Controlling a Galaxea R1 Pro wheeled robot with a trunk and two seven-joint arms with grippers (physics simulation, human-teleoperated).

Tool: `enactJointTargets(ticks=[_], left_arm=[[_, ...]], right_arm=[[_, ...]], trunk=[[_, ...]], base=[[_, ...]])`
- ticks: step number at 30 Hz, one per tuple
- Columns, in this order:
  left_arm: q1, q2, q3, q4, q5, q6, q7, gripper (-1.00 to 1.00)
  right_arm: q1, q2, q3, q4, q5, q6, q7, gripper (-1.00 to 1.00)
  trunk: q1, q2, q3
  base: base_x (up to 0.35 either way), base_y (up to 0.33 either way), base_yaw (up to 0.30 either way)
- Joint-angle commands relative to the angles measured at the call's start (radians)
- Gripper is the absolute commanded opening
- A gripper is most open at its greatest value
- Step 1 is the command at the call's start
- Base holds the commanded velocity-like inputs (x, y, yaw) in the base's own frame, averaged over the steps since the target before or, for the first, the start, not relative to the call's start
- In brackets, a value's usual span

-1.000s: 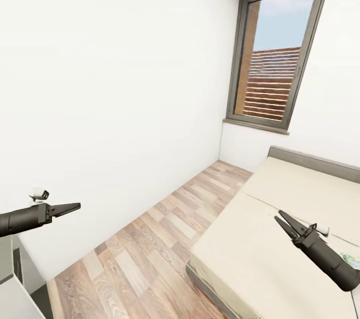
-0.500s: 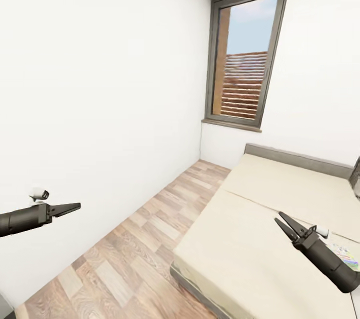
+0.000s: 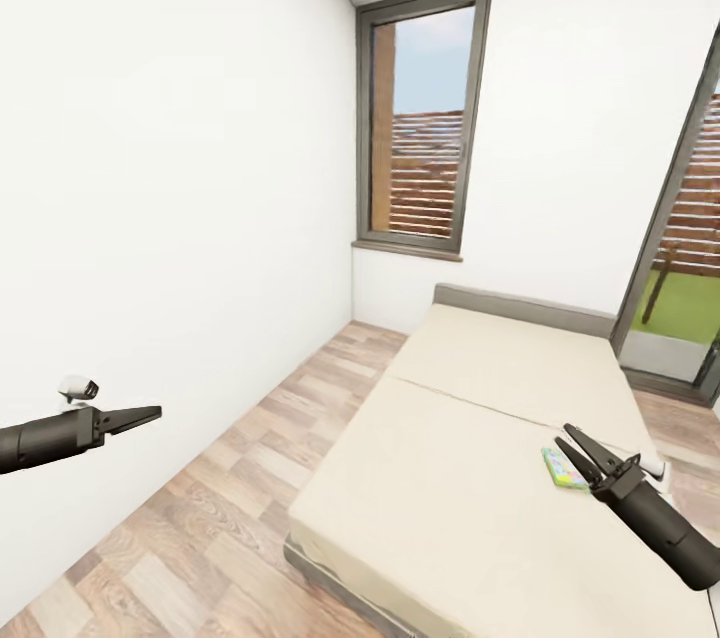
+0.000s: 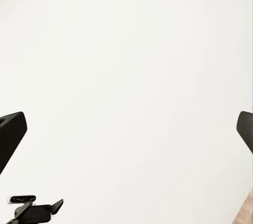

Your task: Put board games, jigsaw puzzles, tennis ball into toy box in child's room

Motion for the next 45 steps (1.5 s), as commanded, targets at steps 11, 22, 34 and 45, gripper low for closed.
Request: enactJointTargets(ticks=[11,22,34,45], left_arm=[[0.000,-0.006,-0.001,-0.001,-0.003,0.010,-0.004,1.00],[0.000,-0.007,-0.001,-0.001,-0.003,0.011,-0.004,1.00],[0.000,-0.007,-0.001,-0.001,-0.003,0.012,-0.003,1.00],[0.000,-0.011,-0.001,-0.001,-0.003,0.012,-0.003,1.00]], right_arm=[[-0.002,-0.001,-0.001,0.023,-0.003,0.002,0.001,1.00],[-0.002,0.000,-0.001,0.025,-0.002,0.000,0.001,1.00],[-0.002,0.004,-0.003,0.014,0.002,-0.001,-0.008,1.00],[-0.002,0.002,-0.003,0.015,0.002,-0.001,-0.011,1.00]], trunk=[[0.000,-0.001,0.007],[0.000,-0.001,0.015],[0.000,-0.001,0.020],[0.000,-0.001,0.021]], base=[[0.000,-0.301,-0.280],[0.000,-0.303,-0.279],[0.000,-0.303,-0.192],[0.000,-0.303,-0.011]])
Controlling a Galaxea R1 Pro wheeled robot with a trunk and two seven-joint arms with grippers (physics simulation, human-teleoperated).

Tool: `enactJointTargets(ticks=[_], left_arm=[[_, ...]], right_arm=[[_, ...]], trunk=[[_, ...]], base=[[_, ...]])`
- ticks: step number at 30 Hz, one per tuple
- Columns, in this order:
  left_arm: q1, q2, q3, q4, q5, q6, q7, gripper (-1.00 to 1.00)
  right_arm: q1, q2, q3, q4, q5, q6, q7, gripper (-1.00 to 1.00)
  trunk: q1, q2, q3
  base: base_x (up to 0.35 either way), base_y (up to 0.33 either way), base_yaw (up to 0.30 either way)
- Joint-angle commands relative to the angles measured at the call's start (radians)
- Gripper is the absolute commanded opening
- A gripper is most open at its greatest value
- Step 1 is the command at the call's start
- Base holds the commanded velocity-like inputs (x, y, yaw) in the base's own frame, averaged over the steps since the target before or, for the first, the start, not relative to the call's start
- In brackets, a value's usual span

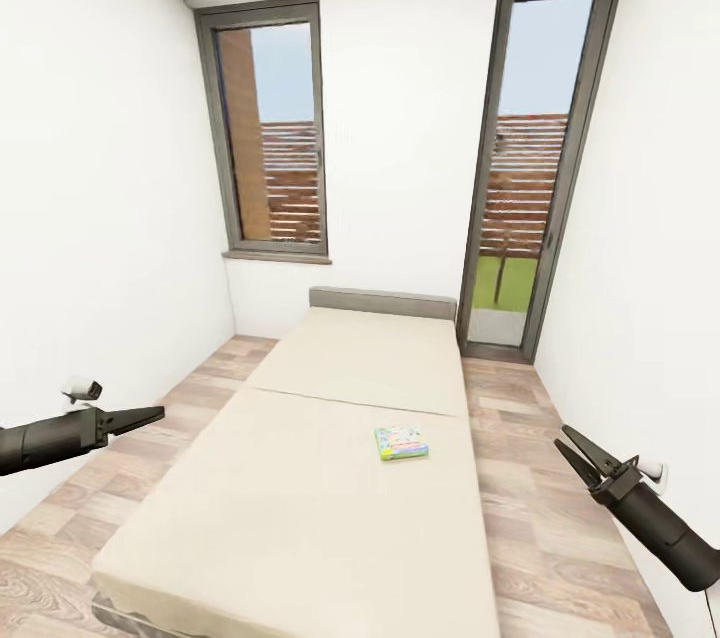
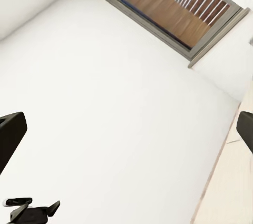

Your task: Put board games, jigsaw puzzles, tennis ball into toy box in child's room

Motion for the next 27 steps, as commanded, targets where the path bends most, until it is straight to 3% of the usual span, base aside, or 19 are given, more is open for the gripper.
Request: enactJointTargets(ticks=[1,17,27], left_arm=[[0.000,0.000,0.000,0.000,-0.002,0.011,-0.005,1.00],[0.000,-0.002,0.000,0.000,-0.002,0.011,-0.005,1.00],[0.000,-0.008,0.000,0.000,-0.002,0.011,-0.005,1.00]], right_arm=[[0.000,0.000,-0.001,0.001,-0.003,0.005,0.001,1.00],[0.000,-0.001,-0.001,0.006,0.000,0.005,0.001,1.00],[0.000,0.000,0.002,-0.001,0.008,0.005,-0.024,1.00]], trunk=[[0.000,-0.001,0.000],[0.000,-0.001,0.000],[0.000,-0.001,0.000]], base=[[0.000,-0.303,-0.002],[0.000,-0.300,0.005],[0.000,-0.094,0.219]])
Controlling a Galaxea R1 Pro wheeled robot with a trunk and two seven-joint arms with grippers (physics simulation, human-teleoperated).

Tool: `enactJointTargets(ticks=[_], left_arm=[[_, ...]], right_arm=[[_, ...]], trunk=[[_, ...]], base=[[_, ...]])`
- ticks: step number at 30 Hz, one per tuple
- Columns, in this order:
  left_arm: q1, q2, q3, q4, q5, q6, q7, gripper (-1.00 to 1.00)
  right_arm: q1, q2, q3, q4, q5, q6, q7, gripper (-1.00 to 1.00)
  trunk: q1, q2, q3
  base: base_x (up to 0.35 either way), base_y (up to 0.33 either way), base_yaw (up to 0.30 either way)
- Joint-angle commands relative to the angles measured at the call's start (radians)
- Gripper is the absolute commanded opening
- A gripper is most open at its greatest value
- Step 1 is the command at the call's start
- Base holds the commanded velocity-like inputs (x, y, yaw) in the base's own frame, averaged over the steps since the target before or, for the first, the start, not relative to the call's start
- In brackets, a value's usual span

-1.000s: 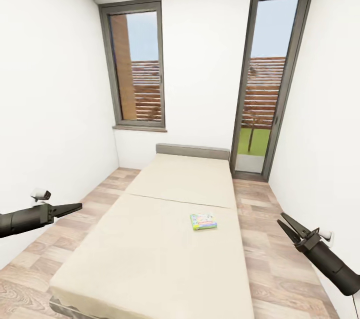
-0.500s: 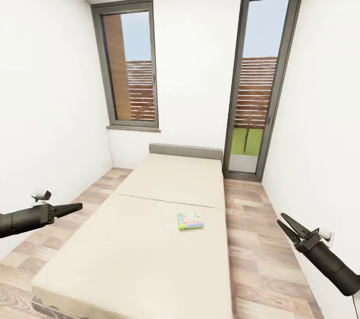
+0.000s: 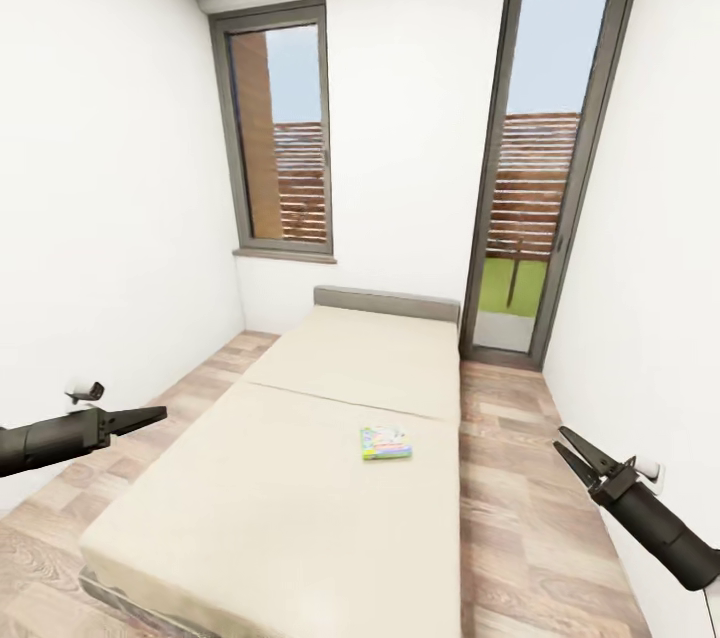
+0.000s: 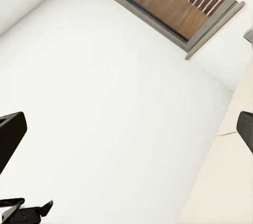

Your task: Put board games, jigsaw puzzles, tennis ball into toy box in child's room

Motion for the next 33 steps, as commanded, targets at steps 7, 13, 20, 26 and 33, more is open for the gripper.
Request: enactJointTargets(ticks=[7,13,20,26,33], left_arm=[[-0.001,-0.005,0.000,0.000,-0.001,0.011,-0.005,1.00],[-0.001,-0.006,0.000,0.000,-0.001,0.011,-0.004,1.00],[-0.001,-0.007,0.000,0.000,-0.001,0.011,-0.003,1.00],[-0.001,-0.007,-0.015,0.000,-0.002,0.011,-0.003,1.00],[-0.001,-0.007,-0.025,0.000,-0.004,0.011,-0.003,1.00]], right_arm=[[0.000,0.002,0.001,-0.004,-0.001,0.005,-0.019,1.00],[0.000,0.005,0.004,-0.006,-0.001,0.004,-0.023,1.00],[0.000,0.006,0.010,-0.007,0.001,0.004,-0.025,1.00],[-0.001,0.006,0.029,-0.028,0.005,0.005,-0.043,1.00],[-0.002,-0.001,0.103,-0.069,0.006,0.007,-0.158,1.00]], trunk=[[0.000,-0.001,0.000],[0.000,-0.001,0.000],[0.000,-0.001,0.000],[0.000,-0.001,0.000],[0.000,-0.001,0.000]], base=[[0.000,-0.005,0.288],[0.000,-0.013,0.292],[0.000,-0.169,0.292],[0.000,-0.197,0.292],[0.000,-0.033,0.292]])
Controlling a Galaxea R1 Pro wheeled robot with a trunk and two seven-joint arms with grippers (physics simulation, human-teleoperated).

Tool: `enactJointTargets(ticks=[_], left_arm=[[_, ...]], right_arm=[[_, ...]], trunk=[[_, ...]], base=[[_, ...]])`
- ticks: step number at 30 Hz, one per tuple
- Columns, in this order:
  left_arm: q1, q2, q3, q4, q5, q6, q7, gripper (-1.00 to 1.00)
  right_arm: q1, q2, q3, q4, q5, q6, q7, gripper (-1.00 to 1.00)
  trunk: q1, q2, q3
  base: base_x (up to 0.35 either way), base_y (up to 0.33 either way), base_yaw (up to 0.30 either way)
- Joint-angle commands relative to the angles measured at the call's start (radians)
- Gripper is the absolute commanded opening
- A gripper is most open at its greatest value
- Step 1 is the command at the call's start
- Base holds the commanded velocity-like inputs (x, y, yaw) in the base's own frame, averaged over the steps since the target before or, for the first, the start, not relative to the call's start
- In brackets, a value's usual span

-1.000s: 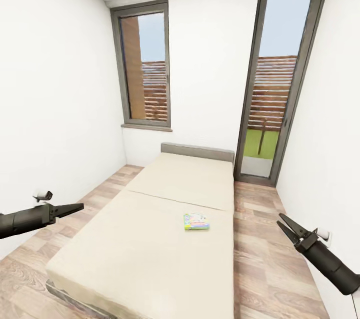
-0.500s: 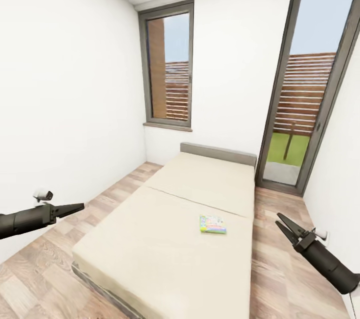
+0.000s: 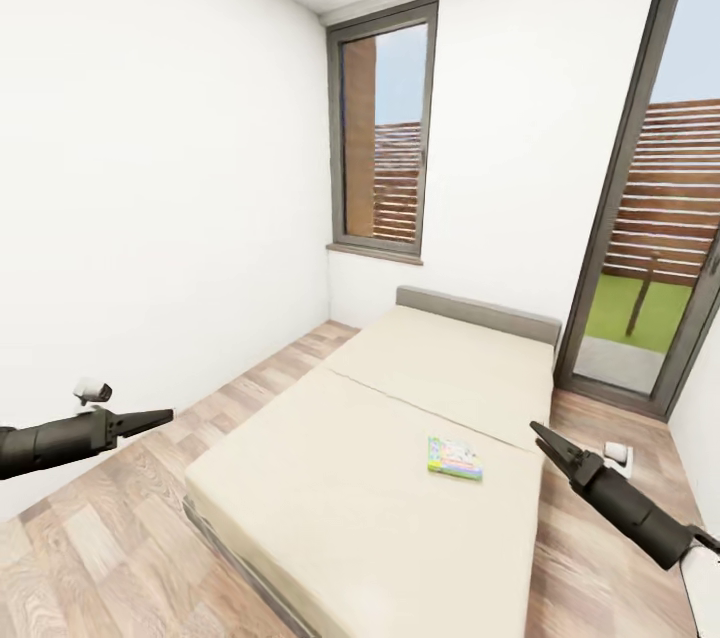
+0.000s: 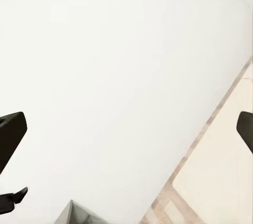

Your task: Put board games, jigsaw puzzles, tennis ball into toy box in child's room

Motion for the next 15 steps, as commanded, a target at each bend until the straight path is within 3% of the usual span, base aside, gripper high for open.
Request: enactJointTargets(ticks=[1,9,15], left_arm=[[-0.001,0.000,-0.001,0.000,-0.001,0.011,-0.004,1.00],[-0.001,-0.003,-0.002,0.000,-0.001,0.011,-0.004,1.00],[-0.001,-0.008,-0.003,0.000,-0.002,0.012,-0.004,1.00]], right_arm=[[0.000,-0.001,0.004,-0.002,-0.002,0.005,-0.007,1.00],[-0.007,-0.001,0.039,-0.011,-0.001,0.006,-0.048,1.00],[-0.013,-0.003,0.087,-0.019,-0.001,0.008,-0.127,1.00]], trunk=[[0.000,-0.001,0.000],[0.000,-0.001,0.000],[0.000,-0.001,0.000]], base=[[0.000,-0.009,0.292],[0.000,-0.003,0.292],[0.000,0.000,0.292]])
